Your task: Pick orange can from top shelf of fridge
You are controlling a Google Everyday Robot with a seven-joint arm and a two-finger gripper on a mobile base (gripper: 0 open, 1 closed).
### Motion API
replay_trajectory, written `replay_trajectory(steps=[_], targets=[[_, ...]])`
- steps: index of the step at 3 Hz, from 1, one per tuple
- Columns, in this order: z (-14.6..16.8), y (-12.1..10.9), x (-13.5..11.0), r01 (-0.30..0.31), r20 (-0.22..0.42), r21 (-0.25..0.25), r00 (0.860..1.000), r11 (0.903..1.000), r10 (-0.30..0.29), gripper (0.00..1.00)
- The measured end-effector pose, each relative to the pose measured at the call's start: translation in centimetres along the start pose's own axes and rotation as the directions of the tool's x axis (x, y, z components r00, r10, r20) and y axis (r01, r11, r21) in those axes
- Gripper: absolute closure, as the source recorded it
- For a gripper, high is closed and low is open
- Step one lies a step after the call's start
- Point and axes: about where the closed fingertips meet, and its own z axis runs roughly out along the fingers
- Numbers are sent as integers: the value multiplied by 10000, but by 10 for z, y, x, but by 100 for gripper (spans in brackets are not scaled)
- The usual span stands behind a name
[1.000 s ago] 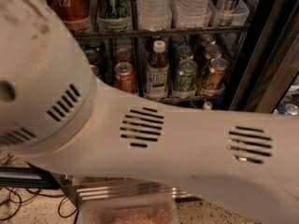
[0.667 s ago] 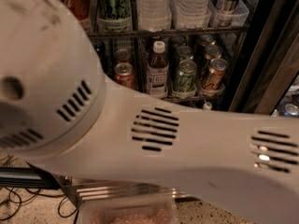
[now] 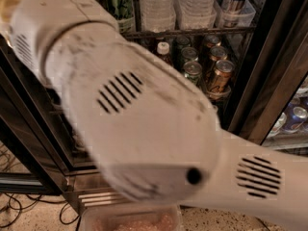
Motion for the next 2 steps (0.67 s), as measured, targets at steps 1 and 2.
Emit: replay_trajectory(steps=[1, 2], targets=[[-27, 22, -26, -1204, 409, 68, 9919, 9927, 1200, 100], [-50, 40, -48, -2686, 779, 246, 9608, 9630, 2660, 100]])
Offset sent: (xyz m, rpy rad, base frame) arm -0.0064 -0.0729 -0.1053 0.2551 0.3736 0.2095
